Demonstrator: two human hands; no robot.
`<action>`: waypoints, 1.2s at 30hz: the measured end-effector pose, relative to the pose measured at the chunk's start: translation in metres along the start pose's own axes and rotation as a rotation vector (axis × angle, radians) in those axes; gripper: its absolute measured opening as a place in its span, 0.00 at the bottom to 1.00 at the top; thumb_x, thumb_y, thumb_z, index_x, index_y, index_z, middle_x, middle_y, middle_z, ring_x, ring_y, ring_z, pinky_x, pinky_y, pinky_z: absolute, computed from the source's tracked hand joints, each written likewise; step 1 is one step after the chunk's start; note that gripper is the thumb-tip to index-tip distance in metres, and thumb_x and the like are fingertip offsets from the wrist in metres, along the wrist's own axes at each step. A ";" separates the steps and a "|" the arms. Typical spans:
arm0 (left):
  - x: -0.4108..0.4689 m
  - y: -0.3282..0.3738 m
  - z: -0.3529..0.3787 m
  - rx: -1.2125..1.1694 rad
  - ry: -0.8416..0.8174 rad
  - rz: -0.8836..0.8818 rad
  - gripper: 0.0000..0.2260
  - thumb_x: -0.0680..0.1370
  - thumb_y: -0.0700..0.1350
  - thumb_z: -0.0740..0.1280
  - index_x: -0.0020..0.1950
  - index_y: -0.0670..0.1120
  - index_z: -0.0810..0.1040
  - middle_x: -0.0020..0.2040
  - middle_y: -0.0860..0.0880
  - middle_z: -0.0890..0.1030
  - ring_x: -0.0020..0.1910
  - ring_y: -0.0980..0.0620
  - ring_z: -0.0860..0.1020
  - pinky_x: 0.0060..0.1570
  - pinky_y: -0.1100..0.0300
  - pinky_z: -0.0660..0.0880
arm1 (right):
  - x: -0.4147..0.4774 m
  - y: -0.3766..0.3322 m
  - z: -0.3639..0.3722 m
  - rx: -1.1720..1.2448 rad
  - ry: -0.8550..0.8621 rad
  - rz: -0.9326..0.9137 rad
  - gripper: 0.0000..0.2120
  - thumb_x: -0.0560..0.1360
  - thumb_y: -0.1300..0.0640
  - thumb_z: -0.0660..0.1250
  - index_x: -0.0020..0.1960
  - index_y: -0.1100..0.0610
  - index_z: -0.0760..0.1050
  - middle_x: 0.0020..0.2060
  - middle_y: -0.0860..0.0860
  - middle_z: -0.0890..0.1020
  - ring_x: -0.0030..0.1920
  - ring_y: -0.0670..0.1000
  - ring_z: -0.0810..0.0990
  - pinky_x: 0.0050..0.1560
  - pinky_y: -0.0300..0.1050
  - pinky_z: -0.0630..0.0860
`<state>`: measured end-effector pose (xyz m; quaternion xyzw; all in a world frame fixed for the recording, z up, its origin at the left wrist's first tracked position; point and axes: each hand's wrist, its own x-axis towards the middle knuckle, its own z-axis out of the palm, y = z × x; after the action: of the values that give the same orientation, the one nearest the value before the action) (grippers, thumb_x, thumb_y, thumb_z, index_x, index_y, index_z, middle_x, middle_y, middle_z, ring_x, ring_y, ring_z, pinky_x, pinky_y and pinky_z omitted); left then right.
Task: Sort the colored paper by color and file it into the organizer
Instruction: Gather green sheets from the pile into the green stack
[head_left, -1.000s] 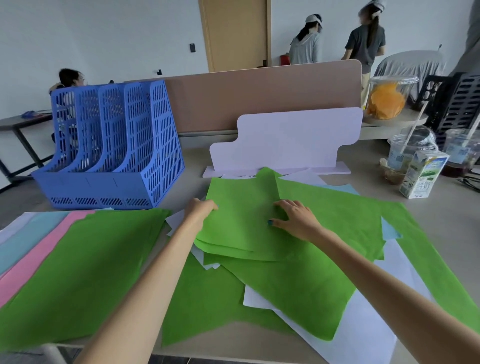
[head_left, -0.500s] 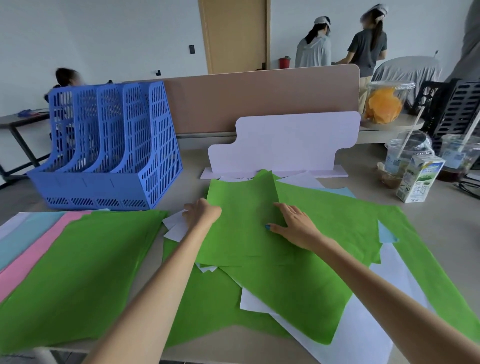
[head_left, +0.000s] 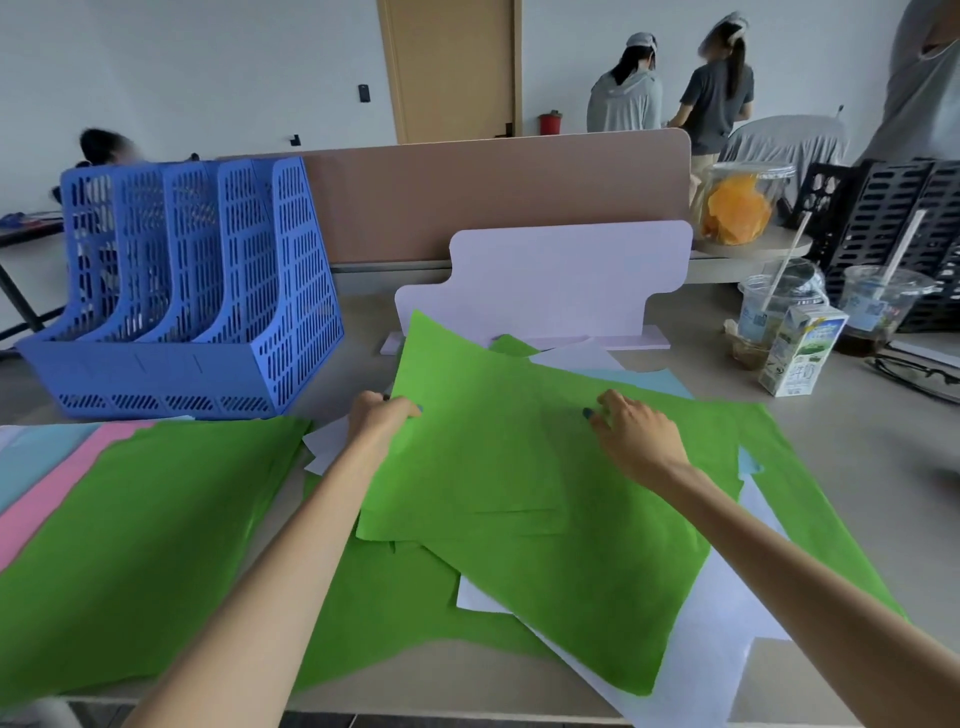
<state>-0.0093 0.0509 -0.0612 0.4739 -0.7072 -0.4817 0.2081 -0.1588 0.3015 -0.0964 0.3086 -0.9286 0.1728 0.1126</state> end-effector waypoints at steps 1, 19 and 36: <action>0.000 -0.002 -0.002 -0.015 -0.015 0.027 0.07 0.74 0.38 0.71 0.43 0.42 0.72 0.51 0.46 0.74 0.47 0.48 0.74 0.47 0.59 0.65 | 0.001 0.001 -0.004 0.012 0.042 0.023 0.13 0.80 0.51 0.56 0.59 0.56 0.72 0.50 0.56 0.82 0.48 0.58 0.81 0.45 0.48 0.75; -0.041 -0.013 -0.052 -0.045 0.226 0.394 0.19 0.82 0.36 0.57 0.73 0.40 0.63 0.75 0.42 0.62 0.74 0.45 0.60 0.71 0.47 0.58 | -0.024 0.000 0.001 -0.083 -0.293 0.029 0.38 0.75 0.31 0.52 0.76 0.54 0.56 0.76 0.50 0.57 0.76 0.51 0.53 0.74 0.50 0.53; -0.047 -0.052 -0.062 -0.259 -0.132 0.119 0.15 0.79 0.45 0.64 0.66 0.46 0.73 0.69 0.49 0.73 0.65 0.49 0.71 0.68 0.50 0.64 | -0.017 -0.028 0.010 -0.039 -0.297 -0.151 0.26 0.82 0.41 0.45 0.77 0.50 0.56 0.77 0.49 0.55 0.76 0.52 0.54 0.73 0.49 0.53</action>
<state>0.0837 0.0575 -0.0711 0.3678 -0.6781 -0.5858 0.2486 -0.1295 0.2858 -0.1036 0.3972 -0.9124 0.0985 -0.0074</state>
